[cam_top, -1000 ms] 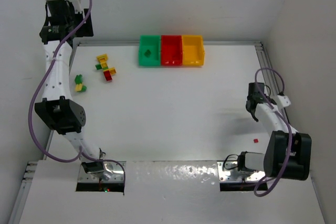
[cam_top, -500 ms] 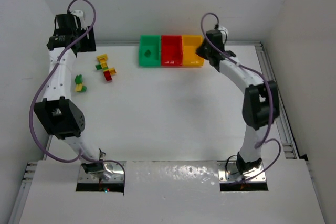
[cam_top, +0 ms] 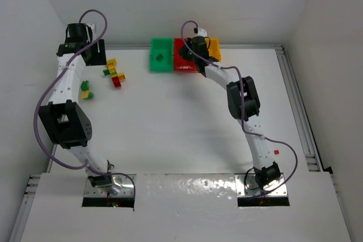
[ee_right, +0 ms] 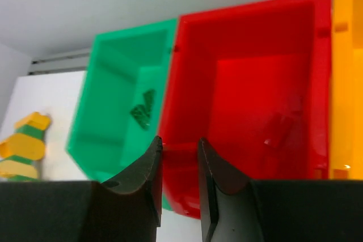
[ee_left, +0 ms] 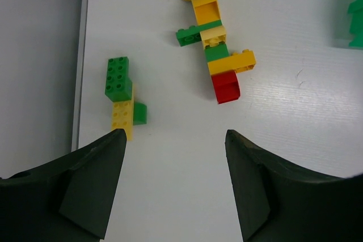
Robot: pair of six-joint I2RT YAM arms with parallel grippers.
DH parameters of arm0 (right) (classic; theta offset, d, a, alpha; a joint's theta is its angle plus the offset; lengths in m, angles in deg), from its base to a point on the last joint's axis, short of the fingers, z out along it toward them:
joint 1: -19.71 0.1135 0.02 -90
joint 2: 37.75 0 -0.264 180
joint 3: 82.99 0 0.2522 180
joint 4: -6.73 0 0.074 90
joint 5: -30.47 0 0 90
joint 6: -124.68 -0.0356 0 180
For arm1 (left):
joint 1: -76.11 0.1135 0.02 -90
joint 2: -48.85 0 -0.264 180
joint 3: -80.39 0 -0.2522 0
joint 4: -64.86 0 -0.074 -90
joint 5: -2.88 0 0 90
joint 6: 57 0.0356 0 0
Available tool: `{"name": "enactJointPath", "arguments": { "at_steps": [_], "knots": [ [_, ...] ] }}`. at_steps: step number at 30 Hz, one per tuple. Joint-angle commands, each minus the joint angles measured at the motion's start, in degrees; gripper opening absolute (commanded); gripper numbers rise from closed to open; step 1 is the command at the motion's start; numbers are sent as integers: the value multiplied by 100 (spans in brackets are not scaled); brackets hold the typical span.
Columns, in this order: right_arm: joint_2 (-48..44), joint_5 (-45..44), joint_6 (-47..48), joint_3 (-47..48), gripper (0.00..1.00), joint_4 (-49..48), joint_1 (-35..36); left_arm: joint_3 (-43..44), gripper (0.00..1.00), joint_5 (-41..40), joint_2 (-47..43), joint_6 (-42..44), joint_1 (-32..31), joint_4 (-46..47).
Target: Sort the legos into containers by color
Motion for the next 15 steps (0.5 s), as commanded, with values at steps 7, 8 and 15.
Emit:
{"name": "enactJointPath", "arguments": {
  "at_steps": [7,8,15],
  "knots": [
    [-10,-91,290,209,13,-734,-15,328,69,-69,300,7,24,129],
    [-19,-74,308,148,17,-707,-15,346,69,-87,309,7,24,129],
    [-388,-100,703,-99,44,-848,-15,399,69,-166,326,51,33,120]
  ]
}}
